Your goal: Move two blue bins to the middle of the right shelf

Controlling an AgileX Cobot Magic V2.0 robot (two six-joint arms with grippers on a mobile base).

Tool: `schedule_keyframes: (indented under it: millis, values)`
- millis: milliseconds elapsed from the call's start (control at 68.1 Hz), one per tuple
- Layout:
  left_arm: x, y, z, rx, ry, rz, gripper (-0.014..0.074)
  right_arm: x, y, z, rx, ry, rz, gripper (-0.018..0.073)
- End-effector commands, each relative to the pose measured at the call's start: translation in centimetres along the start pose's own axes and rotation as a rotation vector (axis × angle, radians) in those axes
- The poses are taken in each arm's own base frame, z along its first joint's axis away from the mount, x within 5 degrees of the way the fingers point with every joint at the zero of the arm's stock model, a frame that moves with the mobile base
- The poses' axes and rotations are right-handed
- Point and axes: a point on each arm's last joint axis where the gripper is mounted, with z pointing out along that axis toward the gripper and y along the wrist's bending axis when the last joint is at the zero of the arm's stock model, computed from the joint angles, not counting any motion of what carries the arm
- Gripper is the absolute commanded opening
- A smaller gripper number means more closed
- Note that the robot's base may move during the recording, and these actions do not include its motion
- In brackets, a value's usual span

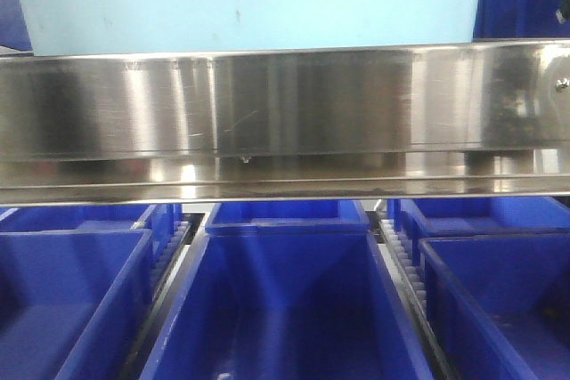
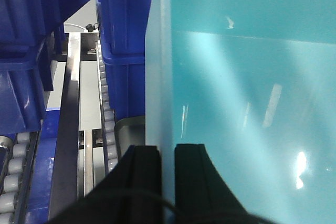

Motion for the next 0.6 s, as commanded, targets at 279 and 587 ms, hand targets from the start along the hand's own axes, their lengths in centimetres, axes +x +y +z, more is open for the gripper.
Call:
schedule_keyframes:
  millis: [279,587]
  values:
    - [-1.15,-0.39,-0.81,0.028,-0.091,-0.018,-0.0111,-0.53,0.36,-0.65,-0.034,-0.046,-0.009,-0.0154]
    - [-1.15,-0.39,-0.81,0.028,-0.091,-0.018,-0.0111,-0.53,0.36,-0.65,-0.034,-0.046,-0.009,-0.0154]
